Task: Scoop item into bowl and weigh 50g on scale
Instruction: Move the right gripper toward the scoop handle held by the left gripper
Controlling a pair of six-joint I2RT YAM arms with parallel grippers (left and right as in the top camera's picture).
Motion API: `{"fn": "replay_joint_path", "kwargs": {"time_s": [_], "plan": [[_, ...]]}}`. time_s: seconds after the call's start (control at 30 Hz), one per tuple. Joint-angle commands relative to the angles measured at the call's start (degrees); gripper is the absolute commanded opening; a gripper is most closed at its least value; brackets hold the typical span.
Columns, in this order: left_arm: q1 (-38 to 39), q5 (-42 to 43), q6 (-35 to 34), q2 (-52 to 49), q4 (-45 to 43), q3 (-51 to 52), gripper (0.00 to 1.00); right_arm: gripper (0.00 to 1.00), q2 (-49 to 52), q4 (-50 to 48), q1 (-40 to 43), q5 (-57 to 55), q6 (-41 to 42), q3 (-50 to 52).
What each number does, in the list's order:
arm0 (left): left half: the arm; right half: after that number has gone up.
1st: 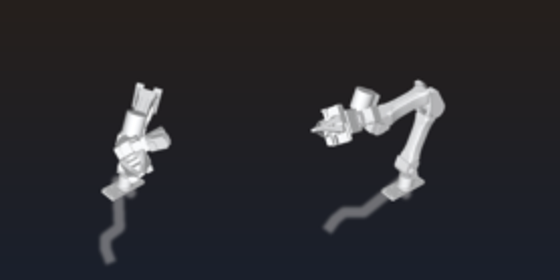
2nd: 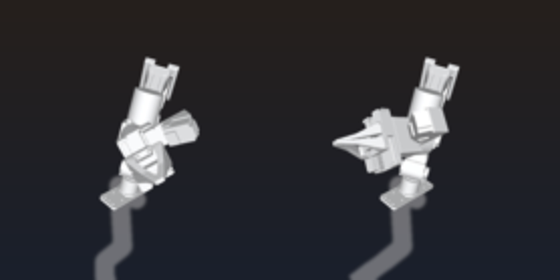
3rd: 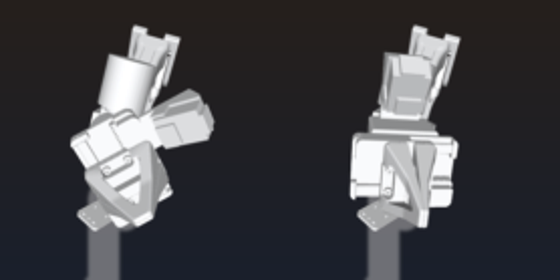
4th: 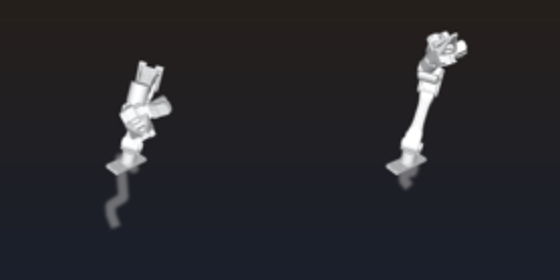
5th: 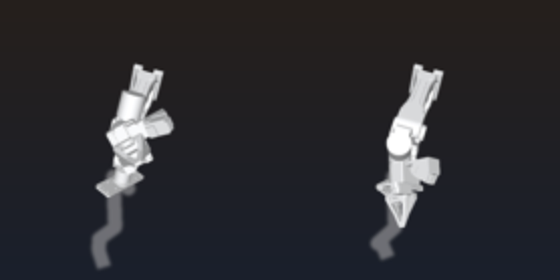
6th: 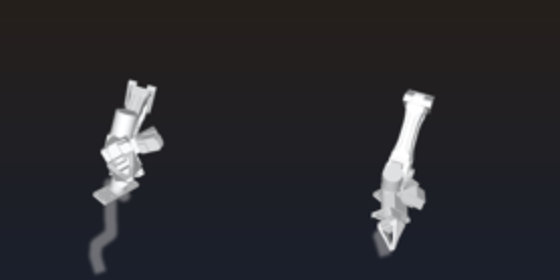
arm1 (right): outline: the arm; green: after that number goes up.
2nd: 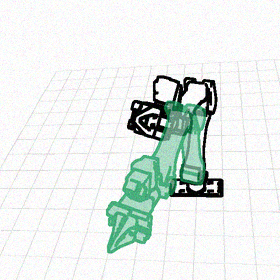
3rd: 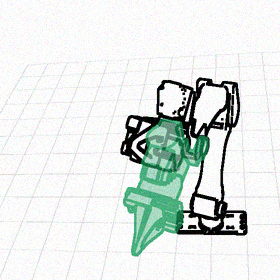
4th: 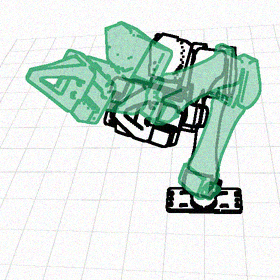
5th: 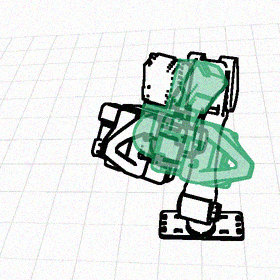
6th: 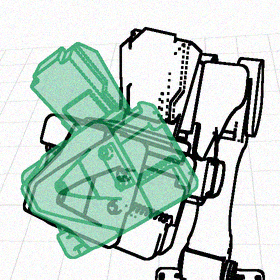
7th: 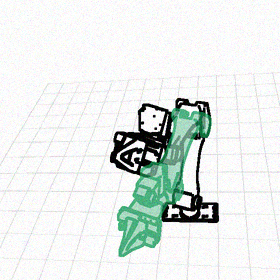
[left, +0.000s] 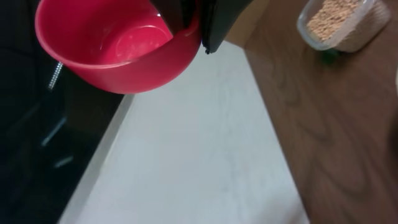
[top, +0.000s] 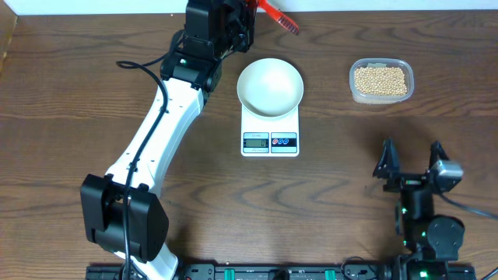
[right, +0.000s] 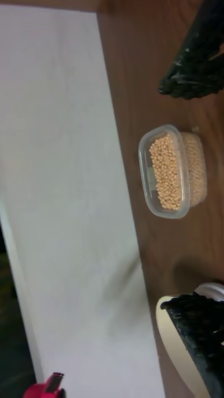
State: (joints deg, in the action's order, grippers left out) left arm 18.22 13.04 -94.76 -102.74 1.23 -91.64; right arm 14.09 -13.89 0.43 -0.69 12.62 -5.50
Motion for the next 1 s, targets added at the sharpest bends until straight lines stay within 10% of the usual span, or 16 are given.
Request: {"fn": "replay_joint_path", "kwargs": {"time_s": [0.0, 0.7, 0.97], "plan": [[-0.1, 0.7, -0.5, 0.9, -1.0, -1.2, 0.07, 0.99, 7.4, -0.6, 0.4, 2.6, 1.4, -8.4], [0.0, 7.5, -2.1, 0.9, -0.8, -1.2, 0.07, 0.99, 63.4, 3.0, 3.7, 51.8, 5.8, -59.5], [-0.2, 6.8, -14.8, 0.9, 4.4, -1.2, 0.07, 0.99, 73.0, 1.6, 1.2, 59.7, 11.5, -66.3]]}}
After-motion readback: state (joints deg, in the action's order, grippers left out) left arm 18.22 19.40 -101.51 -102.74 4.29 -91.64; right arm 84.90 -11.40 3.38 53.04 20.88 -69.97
